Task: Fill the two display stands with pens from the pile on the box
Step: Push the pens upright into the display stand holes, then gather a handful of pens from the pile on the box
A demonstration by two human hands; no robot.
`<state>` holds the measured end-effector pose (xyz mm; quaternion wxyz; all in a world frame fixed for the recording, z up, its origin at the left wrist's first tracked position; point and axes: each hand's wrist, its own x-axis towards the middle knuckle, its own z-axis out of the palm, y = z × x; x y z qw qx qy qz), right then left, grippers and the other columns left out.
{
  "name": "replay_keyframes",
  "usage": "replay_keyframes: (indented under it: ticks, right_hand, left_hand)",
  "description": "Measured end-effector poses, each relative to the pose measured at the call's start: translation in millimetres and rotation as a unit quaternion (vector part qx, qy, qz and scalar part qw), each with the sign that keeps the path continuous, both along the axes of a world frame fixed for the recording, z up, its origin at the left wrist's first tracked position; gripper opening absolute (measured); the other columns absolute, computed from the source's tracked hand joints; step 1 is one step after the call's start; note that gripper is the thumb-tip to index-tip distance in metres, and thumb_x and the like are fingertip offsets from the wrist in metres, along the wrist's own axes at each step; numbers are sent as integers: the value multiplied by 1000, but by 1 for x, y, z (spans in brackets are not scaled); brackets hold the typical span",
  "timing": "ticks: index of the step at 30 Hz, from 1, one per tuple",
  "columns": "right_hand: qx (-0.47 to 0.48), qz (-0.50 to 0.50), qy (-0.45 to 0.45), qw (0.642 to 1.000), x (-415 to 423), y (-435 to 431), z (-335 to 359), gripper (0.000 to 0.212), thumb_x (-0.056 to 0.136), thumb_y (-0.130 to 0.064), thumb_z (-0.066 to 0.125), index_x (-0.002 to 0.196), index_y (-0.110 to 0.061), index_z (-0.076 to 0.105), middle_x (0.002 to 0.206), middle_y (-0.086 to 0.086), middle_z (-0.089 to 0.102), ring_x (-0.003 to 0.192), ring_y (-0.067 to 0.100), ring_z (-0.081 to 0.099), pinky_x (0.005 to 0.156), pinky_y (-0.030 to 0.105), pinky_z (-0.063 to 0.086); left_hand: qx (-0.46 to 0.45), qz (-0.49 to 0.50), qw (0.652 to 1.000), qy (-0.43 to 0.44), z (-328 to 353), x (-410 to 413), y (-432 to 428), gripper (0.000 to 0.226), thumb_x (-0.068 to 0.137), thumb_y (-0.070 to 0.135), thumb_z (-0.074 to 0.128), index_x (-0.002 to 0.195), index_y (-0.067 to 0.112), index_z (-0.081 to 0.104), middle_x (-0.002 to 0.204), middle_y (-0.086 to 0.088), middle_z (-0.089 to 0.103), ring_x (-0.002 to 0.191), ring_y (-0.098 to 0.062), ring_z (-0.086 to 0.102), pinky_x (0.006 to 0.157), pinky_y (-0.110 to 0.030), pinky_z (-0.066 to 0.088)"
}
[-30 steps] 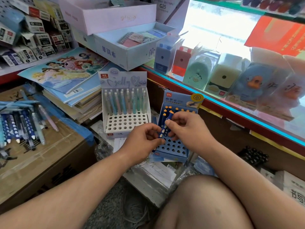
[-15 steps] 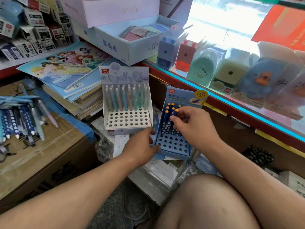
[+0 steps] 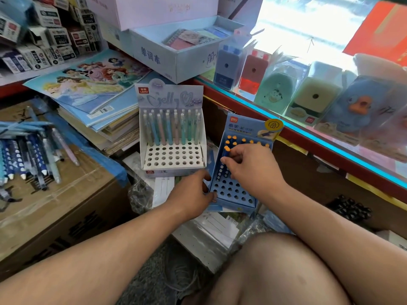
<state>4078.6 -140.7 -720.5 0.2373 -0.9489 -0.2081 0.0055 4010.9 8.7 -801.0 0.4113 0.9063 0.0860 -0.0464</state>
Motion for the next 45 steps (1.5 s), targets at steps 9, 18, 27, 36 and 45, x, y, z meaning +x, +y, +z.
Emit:
replay_keyframes:
  ticks: [9,18,27,36,45]
  right_hand:
    - [-33,7,25,999,1,2,-6,24,97,-41,65,92,-20,76,79,-5,73,71,13,70,77,41,59]
    - [-28,104,100,989,-26,-6,10,19,92,-42,72,105,-27,70,88,-13,68,82,4,64,78,33,60]
    - [-44,253,78,963,-49,69,25,46,92,-43,69,134,-32,55,115,-16,61,97,4,62,90,33,58]
    - [-132,413,29,901,-84,217,19,38,96,-39,60,130,-23,61,119,-3,65,104,16,63,92,34,54]
    - [-94,443,15,892,-126,333,-7,43,93,-45,66,131,-27,58,125,0,59,111,21,61,97,43,53]
  left_hand:
    - [3,0,1000,11,1,-1,0,42,90,33,76,126,24,56,94,10,64,86,-13,65,82,-37,57]
    - [52,17,998,-9,39,-19,30,48,92,36,72,135,23,56,120,3,64,103,-15,62,90,-38,56]
    - [84,161,983,20,89,-98,137,56,91,43,73,138,24,52,127,2,57,107,-14,60,83,-25,50]
    - [110,309,940,95,103,-203,245,56,95,48,67,141,22,48,126,2,56,98,-18,67,85,-37,55]
    - [97,400,908,83,101,-263,296,76,91,47,72,153,23,34,143,-5,48,89,-7,55,82,-31,48]
